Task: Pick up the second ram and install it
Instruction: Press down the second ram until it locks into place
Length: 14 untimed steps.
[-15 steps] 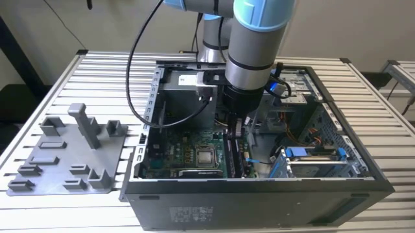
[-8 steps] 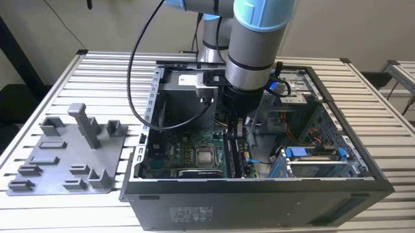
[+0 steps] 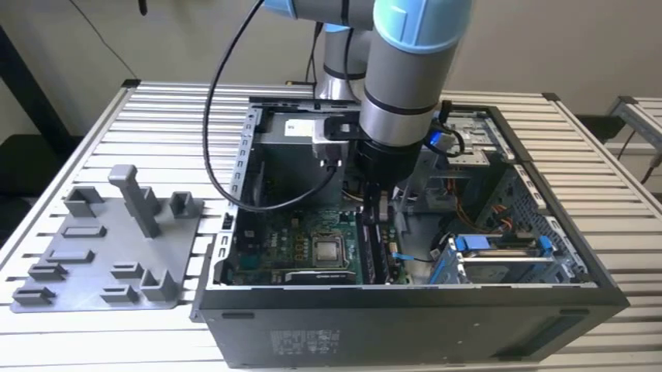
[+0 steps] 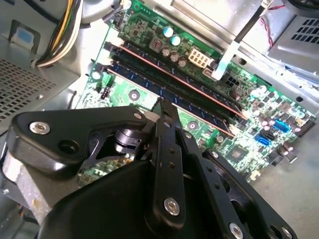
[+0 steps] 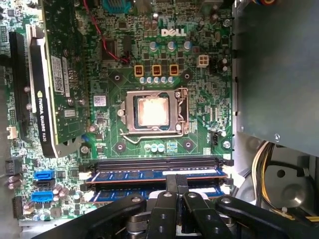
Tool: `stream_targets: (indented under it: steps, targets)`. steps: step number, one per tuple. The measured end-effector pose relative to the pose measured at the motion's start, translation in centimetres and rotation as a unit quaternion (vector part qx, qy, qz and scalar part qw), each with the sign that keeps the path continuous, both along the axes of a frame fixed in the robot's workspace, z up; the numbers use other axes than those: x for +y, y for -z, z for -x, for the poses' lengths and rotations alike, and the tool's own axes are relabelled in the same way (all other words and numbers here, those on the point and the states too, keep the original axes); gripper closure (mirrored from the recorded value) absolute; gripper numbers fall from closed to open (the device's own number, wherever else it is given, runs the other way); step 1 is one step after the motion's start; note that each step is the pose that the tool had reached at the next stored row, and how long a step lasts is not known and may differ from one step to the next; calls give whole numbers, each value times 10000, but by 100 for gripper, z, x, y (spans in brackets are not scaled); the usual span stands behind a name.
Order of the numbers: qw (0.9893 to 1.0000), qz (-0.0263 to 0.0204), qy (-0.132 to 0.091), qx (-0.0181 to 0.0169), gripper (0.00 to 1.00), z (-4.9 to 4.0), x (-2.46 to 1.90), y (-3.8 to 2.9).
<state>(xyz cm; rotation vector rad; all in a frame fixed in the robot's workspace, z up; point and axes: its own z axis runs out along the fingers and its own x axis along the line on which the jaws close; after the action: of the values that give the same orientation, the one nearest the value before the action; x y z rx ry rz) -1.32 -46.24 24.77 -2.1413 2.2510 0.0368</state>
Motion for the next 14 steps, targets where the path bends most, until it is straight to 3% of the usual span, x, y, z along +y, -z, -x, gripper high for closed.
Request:
stream_targets:
  steps: [14]
  targets:
    - [9997, 1, -225, 10, 89, 0, -164, 10]
